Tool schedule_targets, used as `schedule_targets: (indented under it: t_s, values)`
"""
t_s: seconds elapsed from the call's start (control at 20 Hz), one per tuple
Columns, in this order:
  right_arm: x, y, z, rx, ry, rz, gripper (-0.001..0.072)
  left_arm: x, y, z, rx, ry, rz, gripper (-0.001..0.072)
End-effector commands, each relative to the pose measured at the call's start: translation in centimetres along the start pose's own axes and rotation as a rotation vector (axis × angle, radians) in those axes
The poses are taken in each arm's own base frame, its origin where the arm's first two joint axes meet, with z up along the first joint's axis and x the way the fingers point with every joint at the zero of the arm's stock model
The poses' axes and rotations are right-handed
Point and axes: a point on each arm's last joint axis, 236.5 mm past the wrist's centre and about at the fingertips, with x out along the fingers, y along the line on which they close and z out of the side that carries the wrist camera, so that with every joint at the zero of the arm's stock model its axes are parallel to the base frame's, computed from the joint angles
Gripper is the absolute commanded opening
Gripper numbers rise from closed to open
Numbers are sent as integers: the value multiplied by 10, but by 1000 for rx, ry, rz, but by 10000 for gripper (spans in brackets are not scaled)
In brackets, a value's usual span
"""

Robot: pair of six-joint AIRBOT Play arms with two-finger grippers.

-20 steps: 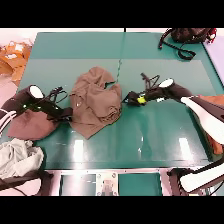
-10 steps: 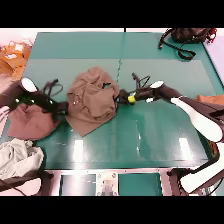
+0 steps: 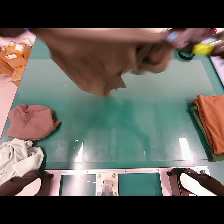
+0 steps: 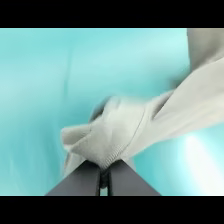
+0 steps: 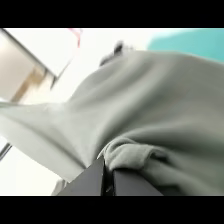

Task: Fold the shirts.

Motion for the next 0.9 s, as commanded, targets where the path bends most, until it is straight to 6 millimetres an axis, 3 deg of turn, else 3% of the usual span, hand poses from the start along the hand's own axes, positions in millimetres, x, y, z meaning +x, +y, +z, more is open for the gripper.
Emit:
schedule_targets:
  t_s: [0.0, 0.1, 0.15, 0.2, 0.3, 0.45, 0.6, 0.75, 0.85]
  values:
    - [-88, 102, 47, -272, -232, -47, 15, -121, -66, 81, 172, -348, -21, 29]
    - [-117, 136, 53, -371, -312, -89, 15, -151, -79, 90, 206, -436, -11, 29]
    - [-126, 143, 54, -399, -338, -112, 15, -154, -79, 90, 222, -442, -3, 29]
    - [-131, 143, 55, -413, -350, -143, 16, -153, -78, 89, 223, -434, 4, 29]
    - [-134, 119, 47, -392, -304, -239, 16, -132, -62, 78, 200, -373, 27, 29]
    - [-115, 61, 7, -277, -113, -280, 16, -61, -23, 32, 108, -173, 37, 29]
    - [-80, -13, -59, -122, 63, -241, 16, 32, 9, -49, -18, 97, -28, 29]
    - [-33, -89, -156, 89, 245, -216, 17, 113, 25, -145, -151, 349, -138, 30]
    - [-7, -140, -232, 219, 348, -266, 17, 159, 37, -207, -236, 476, -177, 29]
